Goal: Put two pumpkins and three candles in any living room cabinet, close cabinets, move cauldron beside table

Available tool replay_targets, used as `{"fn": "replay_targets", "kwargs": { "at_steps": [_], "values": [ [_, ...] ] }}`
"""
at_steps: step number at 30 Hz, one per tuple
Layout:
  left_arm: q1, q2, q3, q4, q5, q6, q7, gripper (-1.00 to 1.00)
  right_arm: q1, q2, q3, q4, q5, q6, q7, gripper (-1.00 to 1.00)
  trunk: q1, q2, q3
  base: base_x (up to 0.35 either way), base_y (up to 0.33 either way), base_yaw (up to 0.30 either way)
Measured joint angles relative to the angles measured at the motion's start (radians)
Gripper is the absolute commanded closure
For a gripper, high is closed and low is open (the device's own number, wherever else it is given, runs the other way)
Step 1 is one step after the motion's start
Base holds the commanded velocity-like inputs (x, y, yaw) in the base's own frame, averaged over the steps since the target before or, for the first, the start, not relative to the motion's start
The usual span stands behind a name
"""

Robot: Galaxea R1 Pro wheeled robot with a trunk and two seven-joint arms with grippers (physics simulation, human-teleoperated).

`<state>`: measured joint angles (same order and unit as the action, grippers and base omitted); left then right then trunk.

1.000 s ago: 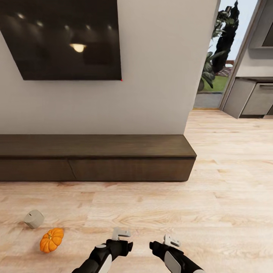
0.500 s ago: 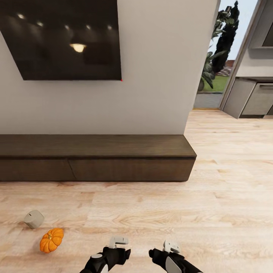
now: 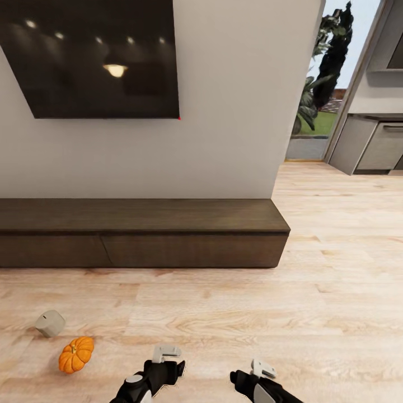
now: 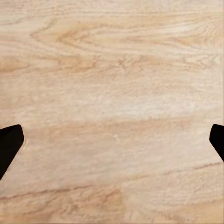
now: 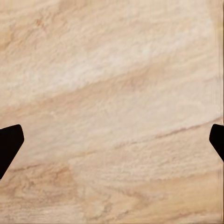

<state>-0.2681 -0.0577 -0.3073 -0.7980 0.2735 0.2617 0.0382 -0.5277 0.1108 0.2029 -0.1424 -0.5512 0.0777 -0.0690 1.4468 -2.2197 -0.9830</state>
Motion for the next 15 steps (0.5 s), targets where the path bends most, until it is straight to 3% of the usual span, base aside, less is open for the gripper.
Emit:
{"fn": "replay_targets", "kwargs": {
  "at_steps": [6,10,11,15],
  "values": [
    [0.001,0.022,0.005,-0.034,0.000,-0.033,0.007,-1.00,0.000,-0.034,-0.005,-0.006,-0.009,-0.033,0.004,-1.00,0.000,0.000,0.000,0.000,0.000,0.000],
    [0.002,0.023,0.003,-0.056,-0.001,-0.056,0.005,-1.00,0.000,-0.052,-0.006,-0.016,-0.010,-0.053,0.005,-1.00,0.000,0.000,0.000,0.000,0.000,0.000],
    [0.002,0.022,0.001,-0.057,-0.003,-0.079,0.004,-1.00,0.000,-0.053,-0.006,-0.036,-0.008,-0.224,0.004,-1.00,0.000,0.000,0.000,0.000,0.000,0.000],
    [0.001,0.022,0.001,-0.074,-0.008,-0.081,0.001,-1.00,0.000,-0.054,-0.006,-0.102,-0.006,-0.227,0.005,-1.00,0.000,0.000,0.000,0.043,0.000,0.000]
  ]
}}
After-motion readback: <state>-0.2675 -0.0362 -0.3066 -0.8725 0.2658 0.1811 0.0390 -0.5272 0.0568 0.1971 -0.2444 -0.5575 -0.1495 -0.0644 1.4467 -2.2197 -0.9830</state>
